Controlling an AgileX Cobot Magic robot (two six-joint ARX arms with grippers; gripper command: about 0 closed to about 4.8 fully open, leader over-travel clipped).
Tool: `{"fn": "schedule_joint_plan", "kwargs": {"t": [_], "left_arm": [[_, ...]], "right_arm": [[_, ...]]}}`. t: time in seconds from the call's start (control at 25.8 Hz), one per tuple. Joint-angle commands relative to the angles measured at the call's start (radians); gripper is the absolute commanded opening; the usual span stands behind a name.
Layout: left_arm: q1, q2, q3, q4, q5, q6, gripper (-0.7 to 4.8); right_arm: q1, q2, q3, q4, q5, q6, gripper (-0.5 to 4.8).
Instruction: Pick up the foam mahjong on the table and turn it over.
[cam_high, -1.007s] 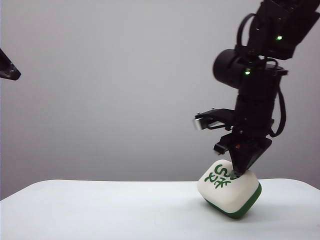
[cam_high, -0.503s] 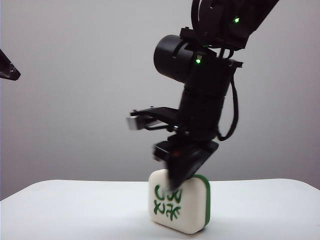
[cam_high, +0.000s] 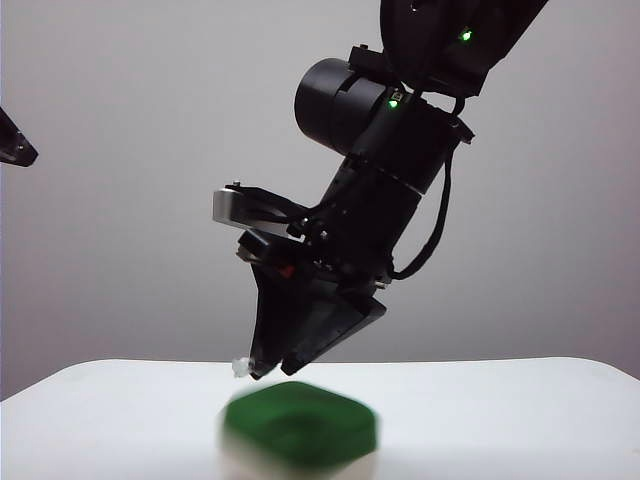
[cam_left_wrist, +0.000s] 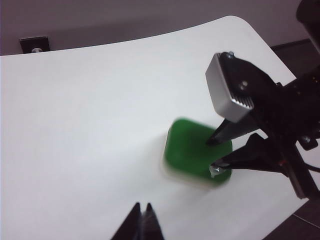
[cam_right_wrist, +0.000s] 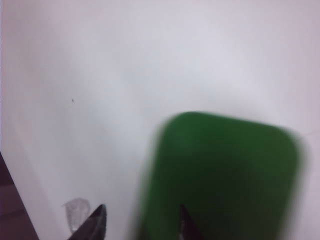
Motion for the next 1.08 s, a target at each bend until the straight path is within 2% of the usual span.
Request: {"fn": "schedule_joint_plan", "kwargs": {"t": [0.04,0.12,0.27,0.46,0.62,0.7,0.81,0.89,0.97,1.05,1.08], "left_arm": [[0.0,0.0,0.003,0.006,0.003,0.004,-0.06],[0.0,0.0,0.003,0.006,0.003,0.005,-0.06],[0.001,-0.001,0.003,0.005,-0.001,0.016,-0.06],[0.001,-0.004,0.003,-0.007,-0.011,0.017,-0.06],[0.001,-0.01,0.003,-0.047,-0.069,0.014,-0.06],[0.001,-0.01,0.003,-0.063,-0.11,-0.003,-0.06],[0.001,-0.021,0.003,-0.071,-0.158,-0.018,-0.06],[0.0,-0.077,0.003,-0.07,-0.157,-0.016,-0.06],[0.0,-0.123,0.0,-0.071,-0.158,-0.011,-0.06],[0.001,-0.196,-0.012,-0.043,-0.182,0.004,-0.06],[0.001,-0.244,-0.026,-0.012,-0.227,-0.005,-0.06]], "right_arm": [[0.0,-0.01,0.016,0.022,-0.05,0.028,1.81],[0.0,-0.034,0.041,0.006,-0.082,0.027,1.81],[-0.027,-0.133,0.076,-0.053,-0.059,0.027,1.8],[-0.09,-0.21,0.074,-0.209,-0.05,0.027,1.65],[-0.15,-0.262,0.066,-0.374,-0.059,0.027,1.65],[-0.164,-0.294,0.039,-0.396,-0.062,0.027,1.65],[-0.175,-0.409,-0.071,-0.333,-0.058,0.055,1.34],[-0.175,-0.544,-0.192,-0.206,-0.049,0.159,1.3],[-0.175,-0.618,-0.257,-0.12,-0.023,0.209,1.19],[-0.176,-0.724,-0.332,-0.031,0.106,0.233,0.75],[-0.178,-0.781,-0.359,-0.003,0.196,0.233,0.43]]}}
